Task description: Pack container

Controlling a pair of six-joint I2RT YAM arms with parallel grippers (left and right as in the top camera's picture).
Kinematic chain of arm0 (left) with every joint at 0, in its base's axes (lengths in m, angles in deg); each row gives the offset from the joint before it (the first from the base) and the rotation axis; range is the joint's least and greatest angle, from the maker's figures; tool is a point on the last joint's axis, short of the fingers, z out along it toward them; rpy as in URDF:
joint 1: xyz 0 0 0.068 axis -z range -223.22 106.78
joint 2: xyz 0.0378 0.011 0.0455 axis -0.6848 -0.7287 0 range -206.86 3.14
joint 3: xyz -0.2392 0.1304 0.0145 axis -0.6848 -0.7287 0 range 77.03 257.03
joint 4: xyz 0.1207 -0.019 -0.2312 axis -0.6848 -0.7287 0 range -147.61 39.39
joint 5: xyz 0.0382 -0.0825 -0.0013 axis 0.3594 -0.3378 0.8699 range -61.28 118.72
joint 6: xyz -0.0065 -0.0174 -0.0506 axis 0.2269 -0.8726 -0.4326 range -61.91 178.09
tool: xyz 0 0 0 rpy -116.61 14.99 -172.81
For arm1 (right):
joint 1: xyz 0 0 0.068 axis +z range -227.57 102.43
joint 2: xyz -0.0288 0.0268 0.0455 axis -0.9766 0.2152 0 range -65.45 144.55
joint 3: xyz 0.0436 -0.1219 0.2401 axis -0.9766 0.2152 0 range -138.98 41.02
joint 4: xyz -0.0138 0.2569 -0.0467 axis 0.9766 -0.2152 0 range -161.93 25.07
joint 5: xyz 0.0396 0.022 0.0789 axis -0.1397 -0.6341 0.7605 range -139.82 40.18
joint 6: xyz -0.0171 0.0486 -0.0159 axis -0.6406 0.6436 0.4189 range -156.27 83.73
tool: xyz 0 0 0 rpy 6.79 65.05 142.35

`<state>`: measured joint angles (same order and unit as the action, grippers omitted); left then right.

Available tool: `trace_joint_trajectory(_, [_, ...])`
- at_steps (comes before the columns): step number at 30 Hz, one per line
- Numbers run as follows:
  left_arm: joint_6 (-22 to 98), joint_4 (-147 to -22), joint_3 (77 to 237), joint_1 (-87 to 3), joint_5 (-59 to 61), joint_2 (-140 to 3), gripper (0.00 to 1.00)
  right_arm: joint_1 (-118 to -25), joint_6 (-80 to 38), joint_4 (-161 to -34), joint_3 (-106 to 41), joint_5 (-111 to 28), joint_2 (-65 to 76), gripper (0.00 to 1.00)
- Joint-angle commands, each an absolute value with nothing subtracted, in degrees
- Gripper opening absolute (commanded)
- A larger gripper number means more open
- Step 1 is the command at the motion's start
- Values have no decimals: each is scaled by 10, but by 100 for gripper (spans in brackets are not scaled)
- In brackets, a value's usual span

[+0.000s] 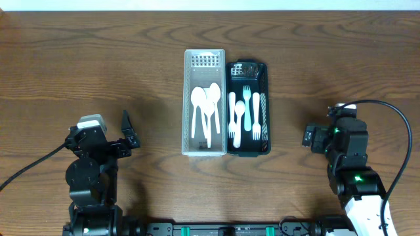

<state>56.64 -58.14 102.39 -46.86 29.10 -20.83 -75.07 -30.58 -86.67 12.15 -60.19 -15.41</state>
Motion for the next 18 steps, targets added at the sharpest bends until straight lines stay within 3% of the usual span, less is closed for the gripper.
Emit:
trace_joint_trajectory(1, [570, -581, 1025, -467, 292, -210, 98, -745, -297, -884, 122, -610, -151, 99])
trace_joint_trajectory(10, [570, -581, 1025, -467, 292, -210, 98, -745, -297, -957, 122, -610, -239, 99])
trace_joint_trajectory(18, [570, -581, 1025, -467, 292, -210, 98, -745, -303, -1042, 123, -566, -478, 99])
